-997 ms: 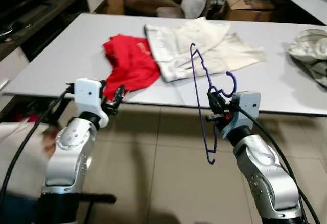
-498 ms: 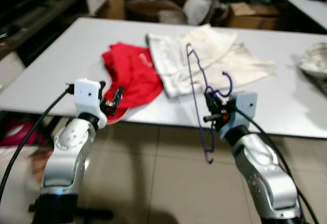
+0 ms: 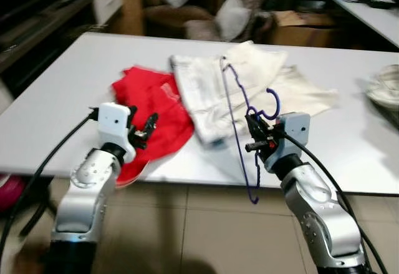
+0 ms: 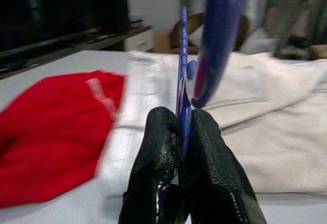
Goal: Hang hanger
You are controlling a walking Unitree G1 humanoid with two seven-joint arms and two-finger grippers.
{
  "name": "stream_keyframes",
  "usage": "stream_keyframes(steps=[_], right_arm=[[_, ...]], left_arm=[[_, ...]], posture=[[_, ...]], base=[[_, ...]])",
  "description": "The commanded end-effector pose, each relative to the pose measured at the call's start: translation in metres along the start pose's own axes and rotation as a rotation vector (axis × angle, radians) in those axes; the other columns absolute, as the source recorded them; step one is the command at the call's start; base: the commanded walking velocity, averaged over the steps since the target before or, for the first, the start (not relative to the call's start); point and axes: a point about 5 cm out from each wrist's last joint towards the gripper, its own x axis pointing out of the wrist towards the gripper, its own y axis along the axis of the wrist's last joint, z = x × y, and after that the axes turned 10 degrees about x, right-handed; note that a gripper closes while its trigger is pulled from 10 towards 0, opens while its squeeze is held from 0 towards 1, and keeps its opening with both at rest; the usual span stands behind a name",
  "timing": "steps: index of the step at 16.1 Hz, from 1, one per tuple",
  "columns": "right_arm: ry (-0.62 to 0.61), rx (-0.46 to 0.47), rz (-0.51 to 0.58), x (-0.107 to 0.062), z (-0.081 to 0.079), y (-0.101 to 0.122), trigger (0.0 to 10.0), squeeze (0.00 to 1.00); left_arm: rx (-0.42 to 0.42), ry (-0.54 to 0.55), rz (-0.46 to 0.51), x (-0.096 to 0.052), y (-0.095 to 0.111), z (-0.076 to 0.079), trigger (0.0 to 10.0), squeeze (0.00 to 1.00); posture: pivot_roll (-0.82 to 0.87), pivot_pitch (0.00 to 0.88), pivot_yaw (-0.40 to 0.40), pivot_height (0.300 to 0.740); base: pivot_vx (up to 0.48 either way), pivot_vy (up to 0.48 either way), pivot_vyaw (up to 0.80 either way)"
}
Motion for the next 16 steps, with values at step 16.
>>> stream_keyframes(steps=[16], right_arm=[[-0.049, -0.039, 0.019, -0.004, 0.018, 0.008, 10.0, 0.0]], left_arm=[[-0.023, 0.059, -0.125, 0.01, -0.021, 0.006, 10.0, 0.0]], posture=[[-0.07, 0.0, -0.003, 0.74]], base=[[0.022, -0.105, -0.05]])
